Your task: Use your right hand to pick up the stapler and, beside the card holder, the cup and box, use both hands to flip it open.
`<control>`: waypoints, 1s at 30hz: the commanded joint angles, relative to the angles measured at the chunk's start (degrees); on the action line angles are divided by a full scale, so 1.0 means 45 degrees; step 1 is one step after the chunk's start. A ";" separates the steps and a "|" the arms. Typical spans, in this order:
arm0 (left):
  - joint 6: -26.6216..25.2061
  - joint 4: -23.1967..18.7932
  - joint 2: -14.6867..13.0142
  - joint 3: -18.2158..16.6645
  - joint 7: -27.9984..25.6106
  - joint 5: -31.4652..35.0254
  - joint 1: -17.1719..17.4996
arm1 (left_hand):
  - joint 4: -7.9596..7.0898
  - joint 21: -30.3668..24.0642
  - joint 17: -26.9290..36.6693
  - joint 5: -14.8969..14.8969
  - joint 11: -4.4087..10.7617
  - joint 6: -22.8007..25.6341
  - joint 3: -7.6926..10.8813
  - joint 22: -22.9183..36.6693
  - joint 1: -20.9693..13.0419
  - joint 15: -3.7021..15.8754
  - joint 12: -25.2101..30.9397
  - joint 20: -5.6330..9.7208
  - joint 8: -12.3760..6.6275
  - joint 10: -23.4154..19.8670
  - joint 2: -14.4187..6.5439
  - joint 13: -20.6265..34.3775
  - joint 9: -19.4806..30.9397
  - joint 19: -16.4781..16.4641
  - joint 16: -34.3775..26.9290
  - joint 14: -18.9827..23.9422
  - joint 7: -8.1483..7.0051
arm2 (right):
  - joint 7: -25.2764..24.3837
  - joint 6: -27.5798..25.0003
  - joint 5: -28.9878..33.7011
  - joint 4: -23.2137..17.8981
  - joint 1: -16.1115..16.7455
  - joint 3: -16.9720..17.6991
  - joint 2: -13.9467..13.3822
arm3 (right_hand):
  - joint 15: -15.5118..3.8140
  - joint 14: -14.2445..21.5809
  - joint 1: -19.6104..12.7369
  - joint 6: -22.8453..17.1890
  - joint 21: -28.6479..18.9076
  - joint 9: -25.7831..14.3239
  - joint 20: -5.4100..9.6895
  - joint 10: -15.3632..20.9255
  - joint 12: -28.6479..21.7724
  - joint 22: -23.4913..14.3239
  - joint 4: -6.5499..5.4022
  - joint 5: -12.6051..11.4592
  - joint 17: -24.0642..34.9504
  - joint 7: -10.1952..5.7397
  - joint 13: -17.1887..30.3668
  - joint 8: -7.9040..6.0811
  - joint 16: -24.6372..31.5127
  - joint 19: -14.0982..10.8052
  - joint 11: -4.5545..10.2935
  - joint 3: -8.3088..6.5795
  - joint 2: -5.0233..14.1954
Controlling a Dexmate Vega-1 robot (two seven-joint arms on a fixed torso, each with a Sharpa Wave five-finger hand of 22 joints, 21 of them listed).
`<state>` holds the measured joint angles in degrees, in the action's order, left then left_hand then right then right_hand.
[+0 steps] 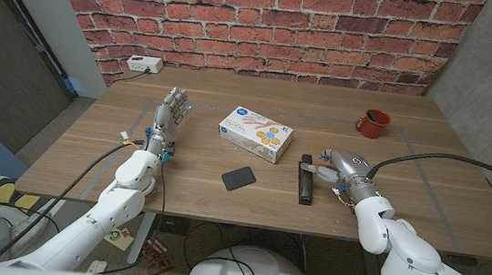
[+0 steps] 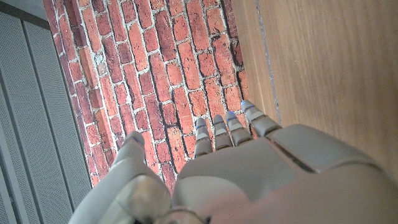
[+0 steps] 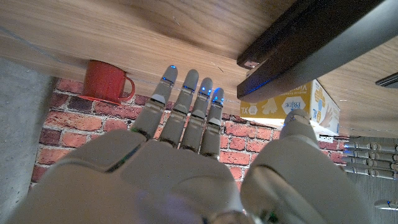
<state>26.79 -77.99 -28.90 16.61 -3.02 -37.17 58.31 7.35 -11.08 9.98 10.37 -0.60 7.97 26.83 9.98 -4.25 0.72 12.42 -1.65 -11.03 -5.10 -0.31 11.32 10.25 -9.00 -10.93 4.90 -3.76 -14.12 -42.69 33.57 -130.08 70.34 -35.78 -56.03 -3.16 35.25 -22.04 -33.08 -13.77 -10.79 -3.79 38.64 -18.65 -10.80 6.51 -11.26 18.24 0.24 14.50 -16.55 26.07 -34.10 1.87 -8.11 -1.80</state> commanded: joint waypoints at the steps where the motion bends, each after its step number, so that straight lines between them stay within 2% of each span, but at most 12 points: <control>1: 0.0092 -0.0030 0.0044 -0.0020 -0.0100 0.0035 0.0088 | 0.0071 -0.0018 0.0050 -0.0017 -0.0005 0.0109 0.0041 0.0022 -0.0039 -0.0059 0.0005 -0.0045 0.0025 -0.0118 -0.0080 0.0024 0.0061 -0.0101 0.0057 0.0103 -0.0037 | 0.0546 -0.0379 0.0521 0.0044 -0.0255 -0.0367 0.0082 | -0.1430 0.0258 0.0085 -0.0214 -0.0078 -0.0057 -0.0038 0.0291 -0.0076 -0.0043 -0.0002 -0.0039 0.0023 0.0077 -0.0013 -0.0027 0.0091 -0.0102 -0.0017 0.0102 -0.0044; 10: 0.0023 -0.0084 0.0029 0.0004 -0.0181 0.0101 0.0086 | 0.0072 -0.0019 0.0051 -0.0017 0.0003 0.0105 0.0038 0.0022 -0.0039 -0.0059 0.0002 -0.0041 0.0029 -0.0120 -0.0079 0.0025 0.0061 -0.0104 0.0059 0.0102 -0.0030 | 0.0720 -0.0466 0.0718 0.0127 -0.0342 -0.0461 0.0147 | -0.1535 0.0593 0.0196 -0.0503 -0.0085 -0.0047 -0.0028 0.0586 -0.0091 -0.0048 -0.0044 -0.0047 0.0029 0.0084 -0.0071 -0.0068 0.0174 -0.0156 -0.0027 0.0161 -0.0080; 22: 0.0012 -0.0010 0.0081 0.0045 -0.0151 0.0101 -0.0002 | 0.0073 -0.0019 0.0051 -0.0017 0.0006 0.0121 0.0036 0.0022 -0.0040 -0.0069 -0.0001 -0.0052 0.0026 -0.0124 -0.0080 0.0026 0.0061 -0.0107 0.0057 0.0112 -0.0038 | 0.0828 -0.0510 0.0932 0.0241 -0.0430 -0.0607 0.0310 | -0.1649 0.1205 0.0177 -0.0900 -0.0115 -0.0037 0.0024 0.1114 -0.0145 -0.0053 -0.0020 -0.0077 0.0042 0.0121 -0.0151 -0.0111 0.0349 -0.0295 0.0128 0.0177 -0.0094; 30: 0.0030 0.0084 0.0108 0.0047 -0.0072 0.0038 -0.0040 | 0.0073 -0.0018 0.0051 -0.0017 -0.0018 0.0123 0.0035 0.0023 -0.0040 -0.0059 0.0000 -0.0048 0.0027 -0.0132 -0.0082 0.0027 0.0061 -0.0104 0.0058 0.0111 -0.0029 | 0.1076 -0.0747 0.1437 0.0278 -0.0670 -0.0938 0.0518 | -0.1670 0.1452 0.0243 -0.1034 -0.0124 -0.0034 0.0010 0.1295 -0.0158 -0.0056 -0.0030 -0.0072 0.0049 0.0138 -0.0177 -0.0114 0.0415 -0.0343 0.0133 0.0234 -0.0169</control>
<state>26.99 -78.17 -28.60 16.75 -3.70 -36.78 58.42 7.35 -11.08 9.98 10.37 -0.60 7.97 26.83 9.98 -4.25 0.49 12.43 -1.65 -11.03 -5.10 -0.31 11.32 10.25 -9.00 -10.93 5.13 -3.76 -10.50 -45.02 37.86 -129.12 68.41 -38.52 -54.68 -4.01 40.98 -21.56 -36.90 -13.99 -10.79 -3.65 43.83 -19.09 -10.79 6.18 -11.26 18.23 0.75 13.56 -16.78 27.56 -34.99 2.35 -7.32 -2.28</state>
